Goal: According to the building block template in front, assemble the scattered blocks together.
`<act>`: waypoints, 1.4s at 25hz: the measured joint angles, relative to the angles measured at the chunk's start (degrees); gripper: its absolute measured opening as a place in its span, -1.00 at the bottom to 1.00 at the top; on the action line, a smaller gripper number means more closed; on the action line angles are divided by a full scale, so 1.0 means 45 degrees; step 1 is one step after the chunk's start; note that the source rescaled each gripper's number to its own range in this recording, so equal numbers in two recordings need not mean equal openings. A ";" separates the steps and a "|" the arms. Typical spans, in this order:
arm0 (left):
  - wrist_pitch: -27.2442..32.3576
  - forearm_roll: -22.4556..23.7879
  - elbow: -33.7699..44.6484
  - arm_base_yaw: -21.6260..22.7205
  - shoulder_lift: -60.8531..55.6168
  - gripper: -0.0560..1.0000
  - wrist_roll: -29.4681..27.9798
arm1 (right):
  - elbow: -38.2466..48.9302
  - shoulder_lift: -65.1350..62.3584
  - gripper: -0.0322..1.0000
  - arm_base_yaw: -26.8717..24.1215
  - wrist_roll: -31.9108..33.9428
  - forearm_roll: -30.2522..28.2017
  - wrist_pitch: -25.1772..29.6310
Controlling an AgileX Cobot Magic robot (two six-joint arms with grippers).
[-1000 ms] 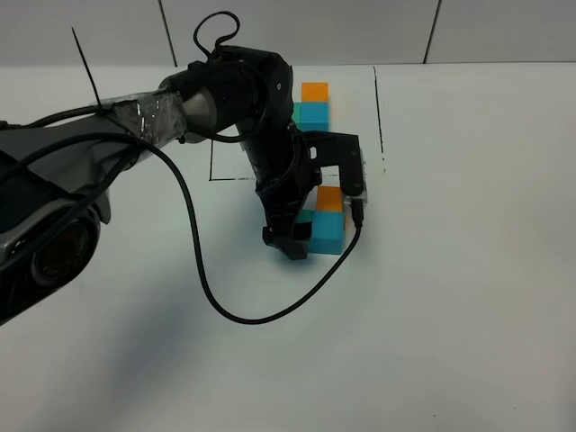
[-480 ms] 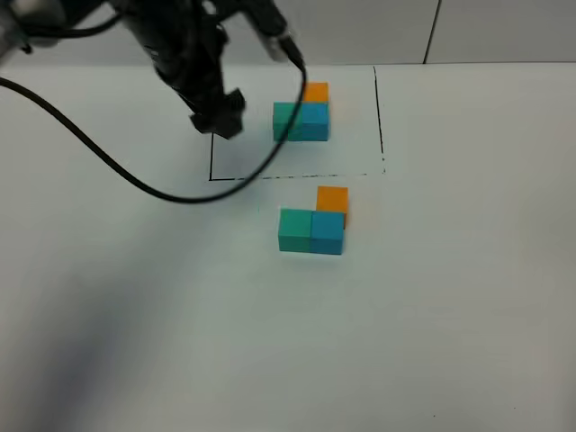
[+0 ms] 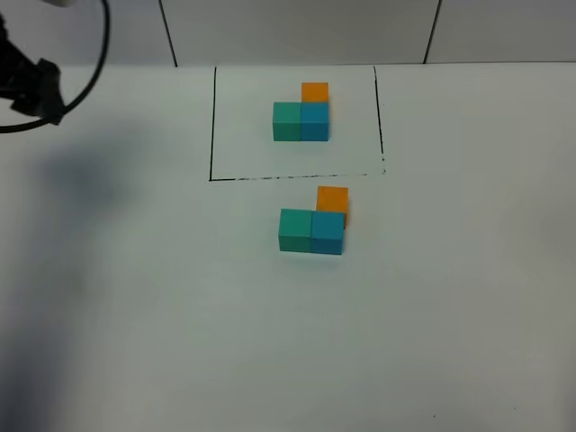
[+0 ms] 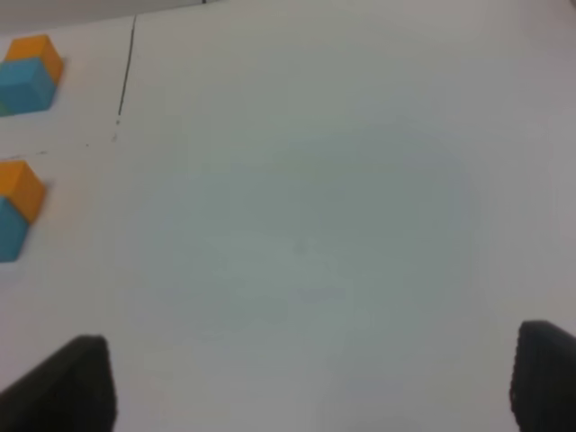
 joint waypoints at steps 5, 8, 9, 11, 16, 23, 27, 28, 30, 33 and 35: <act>-0.1263 0.0044 0.3514 0.0449 -0.3369 0.95 -0.0769 | 0.0000 0.0000 0.56 0.0000 0.0000 0.0000 0.0000; -0.1744 -0.0265 0.5105 0.0449 -0.5649 0.93 -0.0922 | 0.0000 0.0000 0.56 0.0000 0.0000 0.0000 0.0000; -0.1783 -0.0371 0.5610 0.0449 -0.6478 0.92 -0.1020 | 0.0000 0.0000 0.56 0.0000 0.0000 0.0000 0.0000; -0.1861 -0.0556 0.6504 0.0449 -0.7976 0.91 -0.1214 | 0.0000 0.0000 0.56 0.0000 0.0000 0.0000 0.0000; -0.1643 -0.0628 0.7884 0.0449 -1.1765 0.90 -0.1720 | 0.0000 0.0000 0.56 0.0000 0.0000 0.0000 0.0000; -0.0690 -0.0735 0.9851 0.0449 -1.5491 0.85 -0.2212 | 0.0000 0.0000 0.56 0.0000 0.0000 0.0000 0.0000; -0.0528 -0.1167 1.1122 0.0449 -1.7086 0.79 -0.2227 | 0.0000 0.0000 0.56 0.0000 0.0000 0.0000 0.0000; -0.0454 -0.1282 1.1405 0.0449 -1.7404 0.77 -0.2227 | 0.0000 0.0000 0.56 0.0000 0.0000 0.0000 0.0000; -0.0212 -0.1332 1.1946 0.0449 -1.8162 0.74 -0.2227 | 0.0000 0.0000 0.56 0.0000 0.0000 0.0000 0.0000; -0.0144 -0.1332 1.2567 0.0434 -1.9298 0.70 -0.2020 | 0.0000 0.0000 0.56 0.0000 0.0000 0.0000 0.0000; -0.0144 -0.1332 1.2754 0.0300 -1.9963 0.66 -0.1959 | 0.0000 0.0000 0.56 0.0000 0.0000 0.0000 0.0000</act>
